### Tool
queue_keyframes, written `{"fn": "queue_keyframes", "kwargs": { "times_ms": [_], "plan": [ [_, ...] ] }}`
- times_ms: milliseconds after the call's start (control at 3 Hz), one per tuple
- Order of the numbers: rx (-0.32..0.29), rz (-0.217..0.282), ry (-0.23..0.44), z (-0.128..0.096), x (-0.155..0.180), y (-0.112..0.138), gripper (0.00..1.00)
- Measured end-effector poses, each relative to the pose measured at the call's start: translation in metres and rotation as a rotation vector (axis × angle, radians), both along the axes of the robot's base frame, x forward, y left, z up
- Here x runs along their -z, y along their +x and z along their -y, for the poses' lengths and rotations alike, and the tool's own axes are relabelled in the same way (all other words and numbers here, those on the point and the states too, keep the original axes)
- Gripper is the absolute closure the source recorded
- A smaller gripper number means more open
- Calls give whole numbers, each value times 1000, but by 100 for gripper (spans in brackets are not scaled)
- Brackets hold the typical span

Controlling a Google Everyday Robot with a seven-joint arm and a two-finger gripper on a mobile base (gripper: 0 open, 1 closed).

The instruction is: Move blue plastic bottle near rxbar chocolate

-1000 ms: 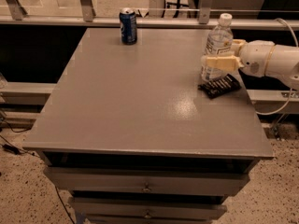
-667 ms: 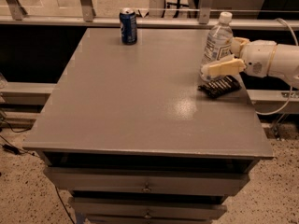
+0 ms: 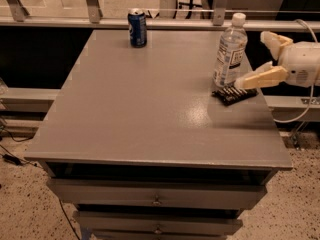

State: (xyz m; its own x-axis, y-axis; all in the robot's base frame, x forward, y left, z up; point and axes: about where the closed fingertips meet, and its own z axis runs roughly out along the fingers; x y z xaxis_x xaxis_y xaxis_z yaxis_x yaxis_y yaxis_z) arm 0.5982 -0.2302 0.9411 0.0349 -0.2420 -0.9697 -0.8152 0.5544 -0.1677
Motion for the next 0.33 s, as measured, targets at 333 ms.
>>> {"fn": "queue_keyframes", "kwargs": {
  "times_ms": [333],
  "plan": [
    [21,4,-4,14,-3,-11,0]
  ]
}}
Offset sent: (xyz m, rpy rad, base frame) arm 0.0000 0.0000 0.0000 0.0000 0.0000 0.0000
